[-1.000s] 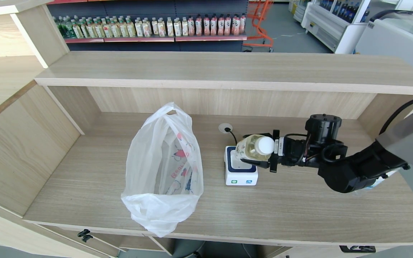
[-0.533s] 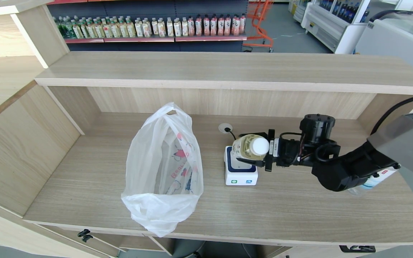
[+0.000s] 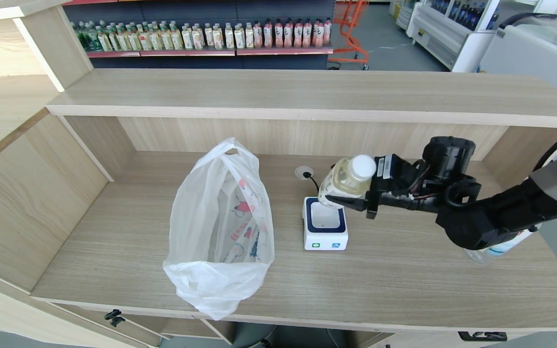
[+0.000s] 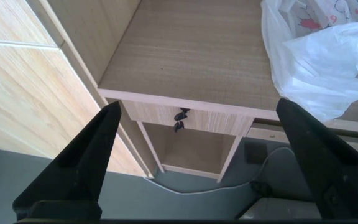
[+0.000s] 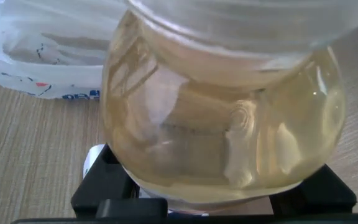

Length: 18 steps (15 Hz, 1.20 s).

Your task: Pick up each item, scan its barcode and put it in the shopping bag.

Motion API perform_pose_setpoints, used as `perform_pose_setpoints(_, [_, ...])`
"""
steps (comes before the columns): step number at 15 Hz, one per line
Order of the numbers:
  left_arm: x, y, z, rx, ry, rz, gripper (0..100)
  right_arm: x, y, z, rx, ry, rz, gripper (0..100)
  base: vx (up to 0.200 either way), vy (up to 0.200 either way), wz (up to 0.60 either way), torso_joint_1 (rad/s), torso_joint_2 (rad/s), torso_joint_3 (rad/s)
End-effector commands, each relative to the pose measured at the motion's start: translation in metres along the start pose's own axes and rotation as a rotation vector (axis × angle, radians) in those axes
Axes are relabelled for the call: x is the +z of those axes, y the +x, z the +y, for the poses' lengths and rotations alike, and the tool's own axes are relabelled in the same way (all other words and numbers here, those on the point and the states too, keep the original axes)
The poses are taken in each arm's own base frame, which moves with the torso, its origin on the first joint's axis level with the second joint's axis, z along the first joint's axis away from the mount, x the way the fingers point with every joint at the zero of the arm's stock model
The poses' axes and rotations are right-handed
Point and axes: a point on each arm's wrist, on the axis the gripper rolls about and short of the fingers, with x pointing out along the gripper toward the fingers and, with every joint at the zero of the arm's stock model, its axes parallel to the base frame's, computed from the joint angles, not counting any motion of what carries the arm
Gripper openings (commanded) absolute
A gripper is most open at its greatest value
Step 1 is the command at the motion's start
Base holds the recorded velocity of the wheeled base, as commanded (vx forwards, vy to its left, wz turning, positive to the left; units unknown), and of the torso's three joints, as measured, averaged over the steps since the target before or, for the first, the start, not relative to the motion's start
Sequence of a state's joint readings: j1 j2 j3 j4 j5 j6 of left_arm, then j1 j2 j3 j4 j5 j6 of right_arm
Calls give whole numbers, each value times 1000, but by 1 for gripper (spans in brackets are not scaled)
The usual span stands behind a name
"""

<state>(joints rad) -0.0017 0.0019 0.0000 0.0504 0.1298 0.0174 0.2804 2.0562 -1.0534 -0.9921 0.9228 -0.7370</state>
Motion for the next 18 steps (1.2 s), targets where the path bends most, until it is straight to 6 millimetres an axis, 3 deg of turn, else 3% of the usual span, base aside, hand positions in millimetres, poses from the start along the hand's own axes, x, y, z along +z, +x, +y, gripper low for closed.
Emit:
perform_pose_setpoints(1, [0, 0, 0, 1, 1, 0, 100, 101, -47, -28, -190, 190, -64, 0, 0, 0, 0, 0, 0, 0])
perform_pose_setpoints(3, [0, 0, 0, 1, -1, 0, 100, 134, -68, -23, -356, 454, -40, 0, 0, 0, 0, 0, 0, 0])
perform_pose_setpoints(7, [0, 0, 0, 1, 1, 0, 100, 154, -99, 8, -545, 838, 59, 0, 0, 0, 0, 0, 0, 0])
perform_pose_setpoints(14, [0, 0, 0, 1, 1, 0, 100, 155, -122, 49, -542, 904, 104, 0, 0, 0, 0, 0, 0, 0])
perform_pose_setpoints(18, [0, 0, 0, 1, -8, 0, 100, 161, -127, 52, -552, 972, 76, 0, 0, 200, 0, -4, 1, 6])
